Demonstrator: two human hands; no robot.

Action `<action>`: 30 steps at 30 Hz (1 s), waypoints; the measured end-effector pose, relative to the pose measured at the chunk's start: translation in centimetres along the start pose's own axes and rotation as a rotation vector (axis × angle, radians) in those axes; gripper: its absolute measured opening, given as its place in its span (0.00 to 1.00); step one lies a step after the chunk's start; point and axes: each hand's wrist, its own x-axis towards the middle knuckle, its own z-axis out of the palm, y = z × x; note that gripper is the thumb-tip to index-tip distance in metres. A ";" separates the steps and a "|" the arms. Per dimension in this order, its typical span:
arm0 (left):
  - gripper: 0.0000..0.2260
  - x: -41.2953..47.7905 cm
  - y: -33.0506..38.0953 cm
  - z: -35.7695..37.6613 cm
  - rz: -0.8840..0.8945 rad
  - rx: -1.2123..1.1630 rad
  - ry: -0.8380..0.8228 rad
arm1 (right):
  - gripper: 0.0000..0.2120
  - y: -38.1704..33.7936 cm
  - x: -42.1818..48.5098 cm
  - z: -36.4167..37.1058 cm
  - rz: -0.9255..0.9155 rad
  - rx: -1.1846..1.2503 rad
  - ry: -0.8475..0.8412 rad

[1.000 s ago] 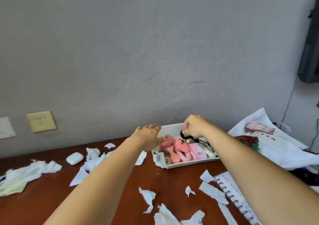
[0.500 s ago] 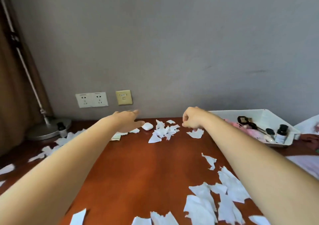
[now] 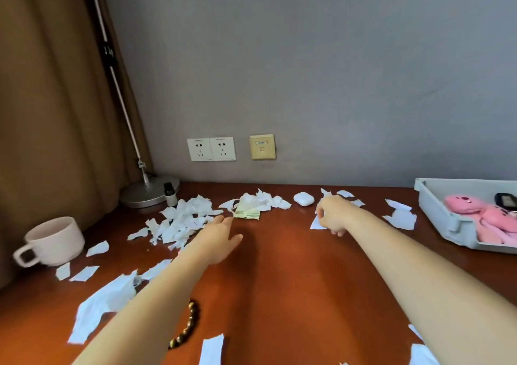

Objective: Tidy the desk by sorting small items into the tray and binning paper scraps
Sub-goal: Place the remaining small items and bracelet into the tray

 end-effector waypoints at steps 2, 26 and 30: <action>0.28 1.5 0.2 1.2 -0.043 -0.051 0.059 | 0.13 -0.6 1.8 1.1 0.008 -0.009 0.015; 0.36 13.2 0.7 5.5 -0.257 -0.047 0.395 | 0.19 -1.7 15.7 4.6 -0.074 -0.186 0.141; 0.31 13.2 0.5 5.6 -0.240 -0.125 0.388 | 0.17 -2.3 15.0 4.5 -0.070 -0.261 0.124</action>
